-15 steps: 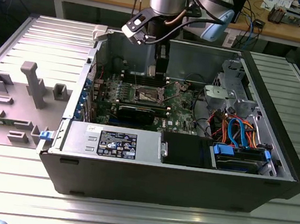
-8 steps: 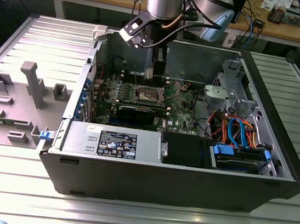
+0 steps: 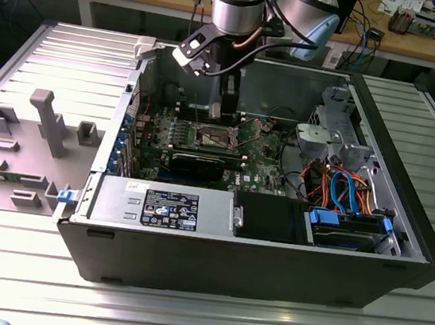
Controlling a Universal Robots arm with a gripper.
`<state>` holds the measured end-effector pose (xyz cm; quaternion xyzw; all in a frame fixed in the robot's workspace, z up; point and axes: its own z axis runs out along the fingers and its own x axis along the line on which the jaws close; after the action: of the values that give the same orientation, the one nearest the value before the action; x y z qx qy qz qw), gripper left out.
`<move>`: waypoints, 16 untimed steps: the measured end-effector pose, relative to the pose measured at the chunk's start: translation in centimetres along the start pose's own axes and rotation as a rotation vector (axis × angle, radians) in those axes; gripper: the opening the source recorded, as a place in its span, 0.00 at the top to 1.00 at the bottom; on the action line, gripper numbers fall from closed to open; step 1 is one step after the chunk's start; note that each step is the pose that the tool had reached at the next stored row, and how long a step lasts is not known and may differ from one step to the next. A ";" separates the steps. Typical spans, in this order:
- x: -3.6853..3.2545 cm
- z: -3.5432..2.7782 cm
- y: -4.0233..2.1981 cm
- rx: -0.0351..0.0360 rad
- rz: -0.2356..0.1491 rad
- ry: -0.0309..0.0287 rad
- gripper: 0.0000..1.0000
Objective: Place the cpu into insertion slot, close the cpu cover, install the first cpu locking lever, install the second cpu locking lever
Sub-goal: 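Place the cpu into insertion slot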
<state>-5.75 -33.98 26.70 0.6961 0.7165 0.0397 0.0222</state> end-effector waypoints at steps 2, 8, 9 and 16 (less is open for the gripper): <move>0.09 0.27 -0.02 -0.0002 0.007 -0.0005 0.46; 0.27 1.22 -0.10 -0.0003 0.012 -0.0010 0.46; 0.31 1.40 -0.12 -0.0003 0.012 -0.0011 0.46; 0.53 2.43 -0.20 -0.0002 0.013 -0.0011 0.46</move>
<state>-5.75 -33.39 24.27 0.7007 0.7120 0.0395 0.0224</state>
